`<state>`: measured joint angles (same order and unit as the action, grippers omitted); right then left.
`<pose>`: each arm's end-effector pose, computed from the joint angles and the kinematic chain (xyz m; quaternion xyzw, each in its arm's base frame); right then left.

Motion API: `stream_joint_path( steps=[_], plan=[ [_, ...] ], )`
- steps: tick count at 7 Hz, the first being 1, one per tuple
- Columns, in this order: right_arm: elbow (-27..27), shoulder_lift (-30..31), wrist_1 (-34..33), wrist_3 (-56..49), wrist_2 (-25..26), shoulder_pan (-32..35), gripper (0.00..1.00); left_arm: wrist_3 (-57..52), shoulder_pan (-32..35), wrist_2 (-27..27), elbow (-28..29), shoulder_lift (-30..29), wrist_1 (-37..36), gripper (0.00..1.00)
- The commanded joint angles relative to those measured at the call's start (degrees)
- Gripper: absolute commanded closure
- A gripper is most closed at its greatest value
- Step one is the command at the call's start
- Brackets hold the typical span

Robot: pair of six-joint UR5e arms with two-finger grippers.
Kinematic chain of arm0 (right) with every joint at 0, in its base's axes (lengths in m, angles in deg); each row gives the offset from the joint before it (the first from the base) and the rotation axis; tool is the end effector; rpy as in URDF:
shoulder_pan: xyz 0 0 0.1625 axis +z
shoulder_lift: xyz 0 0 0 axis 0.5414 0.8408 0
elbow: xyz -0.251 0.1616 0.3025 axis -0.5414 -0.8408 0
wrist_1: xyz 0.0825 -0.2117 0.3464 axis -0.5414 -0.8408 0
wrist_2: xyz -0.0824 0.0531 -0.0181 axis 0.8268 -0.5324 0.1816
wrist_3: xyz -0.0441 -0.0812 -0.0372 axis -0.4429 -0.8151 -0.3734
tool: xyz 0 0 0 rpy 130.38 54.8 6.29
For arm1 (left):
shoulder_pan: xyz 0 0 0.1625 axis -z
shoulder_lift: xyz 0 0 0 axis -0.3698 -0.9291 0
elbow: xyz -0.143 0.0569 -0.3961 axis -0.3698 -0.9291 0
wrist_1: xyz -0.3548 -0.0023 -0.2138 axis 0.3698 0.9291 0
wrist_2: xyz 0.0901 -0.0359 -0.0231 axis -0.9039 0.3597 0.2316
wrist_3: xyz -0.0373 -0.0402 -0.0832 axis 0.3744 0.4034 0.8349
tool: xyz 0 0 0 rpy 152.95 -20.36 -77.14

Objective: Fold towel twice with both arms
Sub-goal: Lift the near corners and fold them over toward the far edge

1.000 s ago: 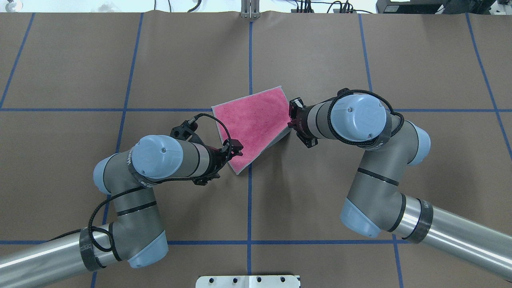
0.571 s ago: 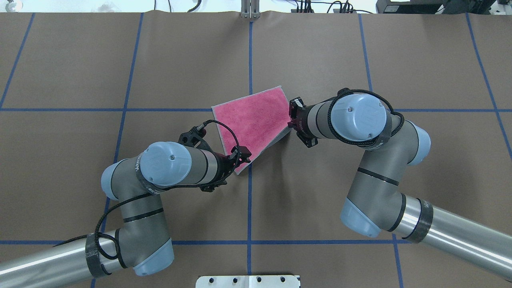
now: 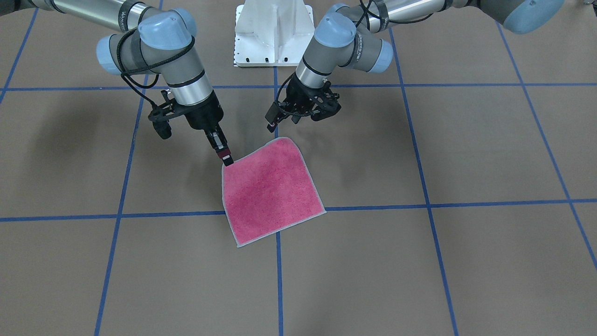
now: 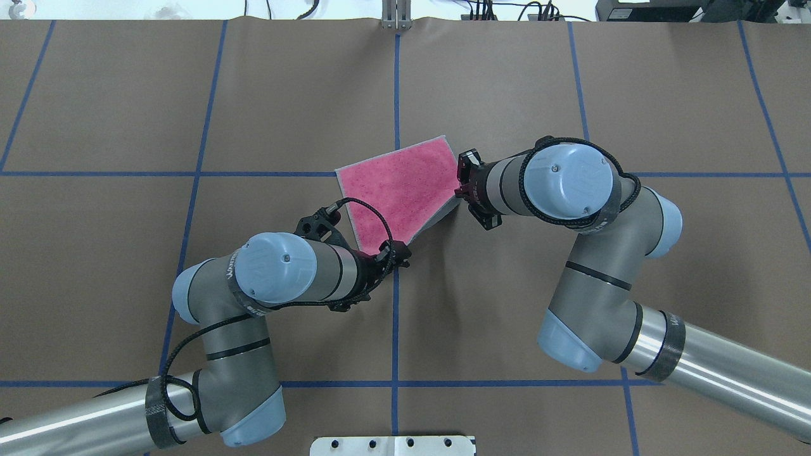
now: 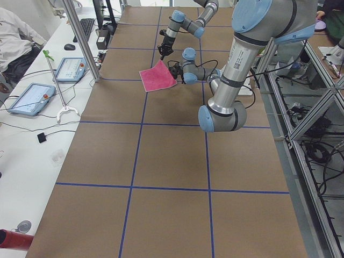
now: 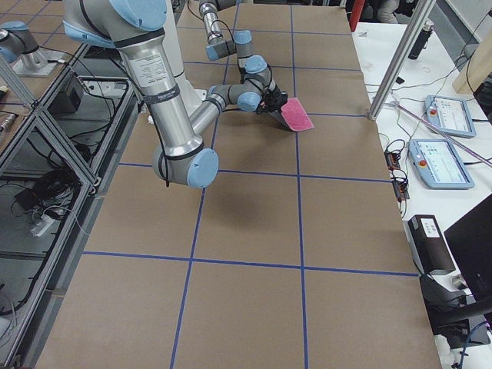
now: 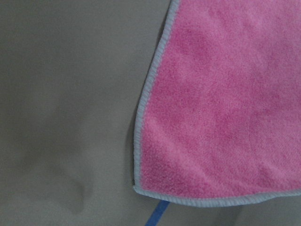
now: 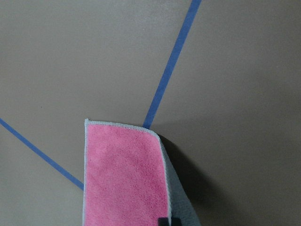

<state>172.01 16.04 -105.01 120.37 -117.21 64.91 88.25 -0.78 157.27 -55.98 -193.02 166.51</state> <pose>-0.4817 -0.4500 0.2542 -0.1039 -0.5009 0.5322 0.6745 0.5968 -0.3559 0.2259 -0.0745 0.5624 -0.2781 0.7752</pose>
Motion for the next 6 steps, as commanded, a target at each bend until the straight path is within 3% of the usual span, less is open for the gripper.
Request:
stream_joint_path(
  steps=[1, 6],
  plan=[
    [0.5, -0.17, 0.04, 0.48, -0.03, 0.22, 1.0, -0.86, -0.54, 0.03, 0.74, -0.8, -0.23, 0.01],
    [3.31, 0.53, -0.22, 0.57, -0.47, 0.48, 1.0, -0.42, 1.21, -4.1, 1.97, -1.78, -0.59, 0.03]
  ],
)
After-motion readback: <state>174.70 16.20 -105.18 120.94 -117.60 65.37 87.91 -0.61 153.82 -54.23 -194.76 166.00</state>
